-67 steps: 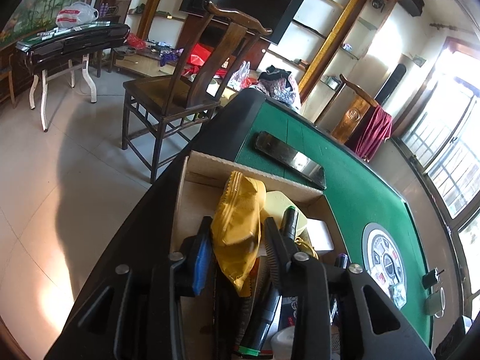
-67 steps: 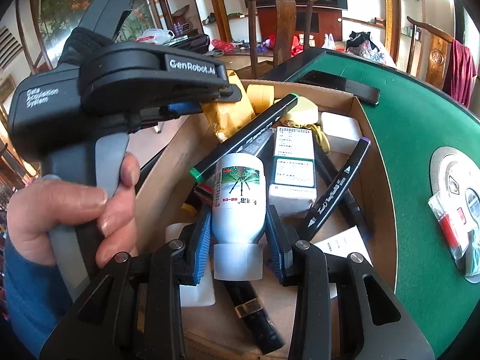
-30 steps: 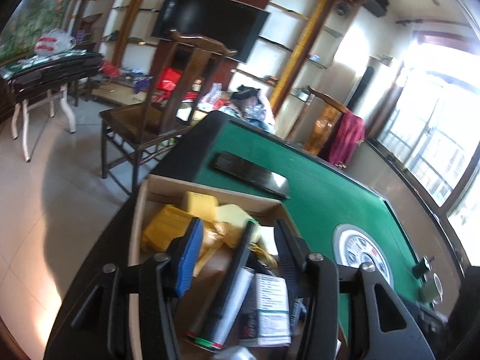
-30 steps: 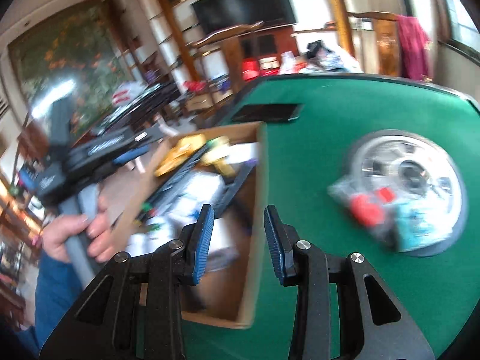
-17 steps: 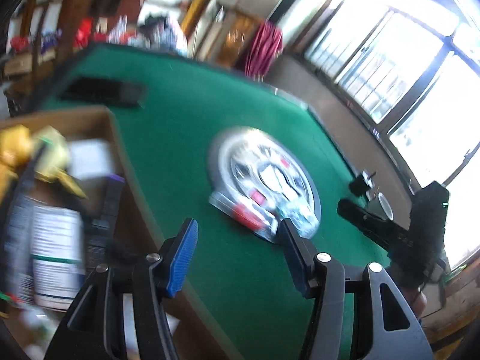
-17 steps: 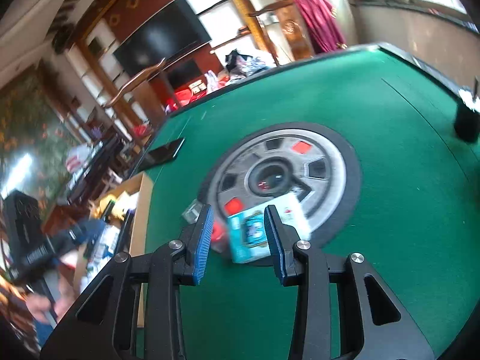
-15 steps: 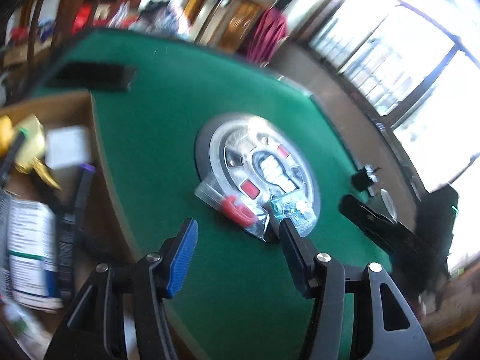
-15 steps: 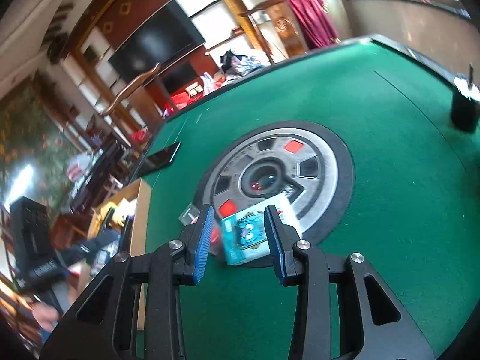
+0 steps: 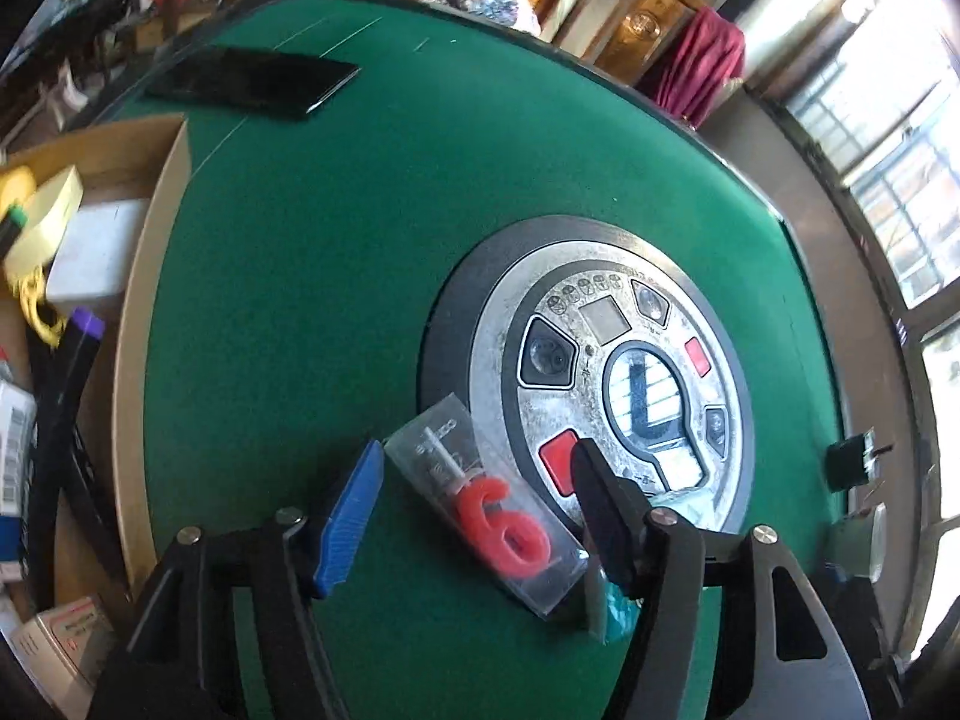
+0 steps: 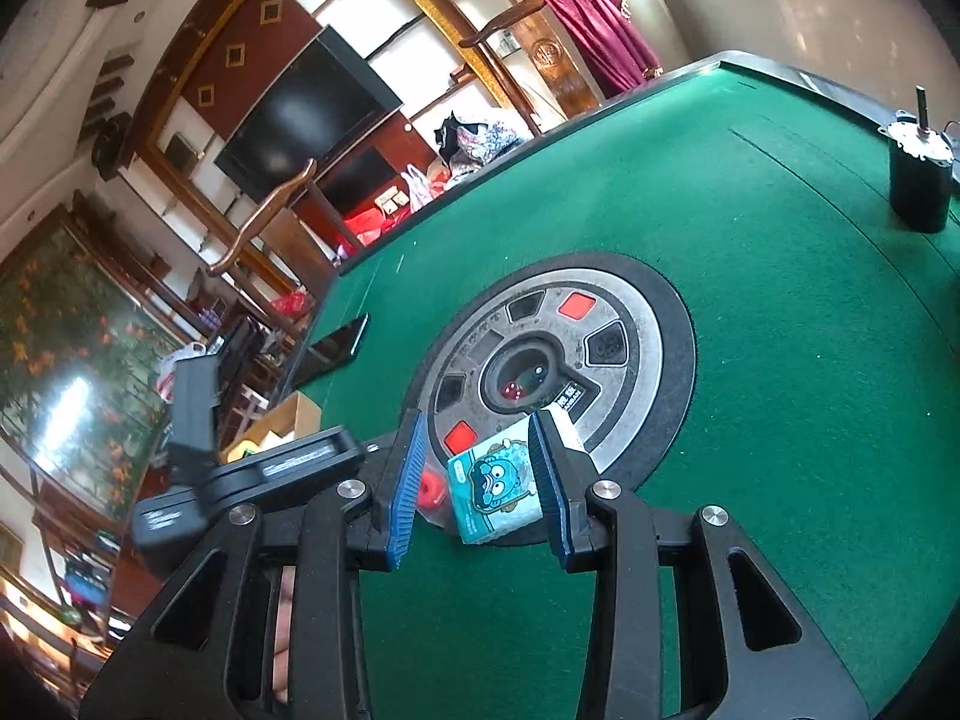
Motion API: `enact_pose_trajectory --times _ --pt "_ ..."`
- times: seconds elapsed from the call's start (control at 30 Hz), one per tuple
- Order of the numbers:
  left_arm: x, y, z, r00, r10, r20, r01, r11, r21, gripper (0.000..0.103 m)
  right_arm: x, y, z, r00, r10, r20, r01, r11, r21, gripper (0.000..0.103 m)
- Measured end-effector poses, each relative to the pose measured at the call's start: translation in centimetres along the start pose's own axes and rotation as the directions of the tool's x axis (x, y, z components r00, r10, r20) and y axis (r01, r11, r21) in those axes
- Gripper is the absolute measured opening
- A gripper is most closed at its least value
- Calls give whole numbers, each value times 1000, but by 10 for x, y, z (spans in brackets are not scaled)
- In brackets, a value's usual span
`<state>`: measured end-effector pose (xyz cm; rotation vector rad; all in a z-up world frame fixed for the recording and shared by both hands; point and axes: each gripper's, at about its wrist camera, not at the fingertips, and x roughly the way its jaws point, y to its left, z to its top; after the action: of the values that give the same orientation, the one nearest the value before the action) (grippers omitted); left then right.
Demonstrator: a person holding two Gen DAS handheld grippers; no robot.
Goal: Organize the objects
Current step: 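Grasp the blue cartoon tissue pack with the right tool while the left grasps the clear candle box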
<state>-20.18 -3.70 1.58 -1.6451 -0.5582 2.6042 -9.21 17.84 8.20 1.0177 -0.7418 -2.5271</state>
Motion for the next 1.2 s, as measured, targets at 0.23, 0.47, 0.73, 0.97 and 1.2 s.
enact_pose_trajectory --times 0.23,0.47,0.73,0.97,1.2 --pt "-10 -4 -16 997 75 29 -79 980 182 42 0 -3 2 1000 -21 7 21 1000 -5 35" --pt "-39 4 -75 1000 -8 -5 9 964 264 31 5 -6 1 999 -48 -7 47 999 -11 35" --pt "-53 7 -109 994 6 109 -47 926 374 31 31 9 -8 988 -139 -70 128 980 -151 52" --pt "-49 4 -109 989 32 144 -88 910 404 31 62 31 -18 963 -248 -105 193 909 -370 55" --pt "-46 3 -110 985 43 170 -110 907 406 32 82 41 -27 941 -317 -122 210 826 -523 55"
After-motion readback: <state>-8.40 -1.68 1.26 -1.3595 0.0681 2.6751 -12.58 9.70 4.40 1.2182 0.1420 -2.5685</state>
